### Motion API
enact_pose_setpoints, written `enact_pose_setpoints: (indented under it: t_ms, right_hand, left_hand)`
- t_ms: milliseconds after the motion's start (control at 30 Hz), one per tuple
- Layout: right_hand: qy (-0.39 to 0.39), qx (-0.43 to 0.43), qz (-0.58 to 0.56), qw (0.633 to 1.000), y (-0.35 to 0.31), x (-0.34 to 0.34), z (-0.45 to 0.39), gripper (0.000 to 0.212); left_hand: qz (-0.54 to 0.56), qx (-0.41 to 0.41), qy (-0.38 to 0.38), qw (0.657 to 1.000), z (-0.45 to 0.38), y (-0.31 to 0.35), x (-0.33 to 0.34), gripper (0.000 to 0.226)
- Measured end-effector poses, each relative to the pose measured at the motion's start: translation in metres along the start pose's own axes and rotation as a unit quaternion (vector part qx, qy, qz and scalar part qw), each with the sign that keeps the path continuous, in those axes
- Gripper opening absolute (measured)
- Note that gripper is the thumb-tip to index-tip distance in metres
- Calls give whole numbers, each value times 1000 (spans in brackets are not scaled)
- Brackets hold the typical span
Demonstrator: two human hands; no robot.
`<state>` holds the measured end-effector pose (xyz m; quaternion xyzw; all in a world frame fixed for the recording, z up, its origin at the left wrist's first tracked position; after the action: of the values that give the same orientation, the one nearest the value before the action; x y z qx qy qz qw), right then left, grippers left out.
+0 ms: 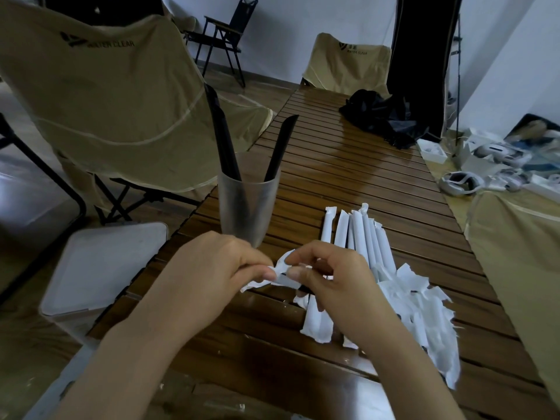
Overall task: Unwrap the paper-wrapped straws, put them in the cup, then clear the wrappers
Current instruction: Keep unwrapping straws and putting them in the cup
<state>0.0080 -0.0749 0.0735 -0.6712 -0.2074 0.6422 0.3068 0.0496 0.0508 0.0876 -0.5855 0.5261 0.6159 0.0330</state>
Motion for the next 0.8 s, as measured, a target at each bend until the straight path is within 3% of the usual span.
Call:
enact_pose_setpoints:
  t_ms: [67,233,300,400,533,600,700,800]
  right_hand:
    - [-7,-5,9,1000,1,2,1,20]
    - [-18,28,37,999,-1,2,-5,12]
    - [9,35,51,998,-2,-1,-4,18]
    - [79,50,47,994,2,-5,3,30]
    - [115,80,35,990,12,-8,5,27]
    - [123,83,31,988,15,-12,4,26]
    - [99,71,68,990,10,-10,-1,18]
    - [93,-1,125,988,-5,-7,-1,14]
  left_hand:
    - [23,-23,-2,999,5,-4,2,24]
    - [-1,35,-4,999,1,6,4,20]
    - [-8,47,-20,999,-3,14,7,14]
    - [-6,59,24,998,-4,15,3,11]
    - [-33,103,14,994,-3,32,5,6]
    - [-60,131,-4,990,-8,40,6,18]
    - [-51,43,-3,998,-9,28,8,27]
    - [-15,-41,-27,999,4,6,17,34]
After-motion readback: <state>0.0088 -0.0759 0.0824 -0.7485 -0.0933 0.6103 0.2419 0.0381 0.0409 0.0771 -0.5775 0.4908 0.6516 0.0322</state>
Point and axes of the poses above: each hand's wrist, its own z-axis away from the middle knuckle, its own x-axis out of the palm, y = z × x, the point moved 8 cm from there along -z, towards the middle knuckle, and after that the axes turned 9 degrees about z, right-handed, at the moved point
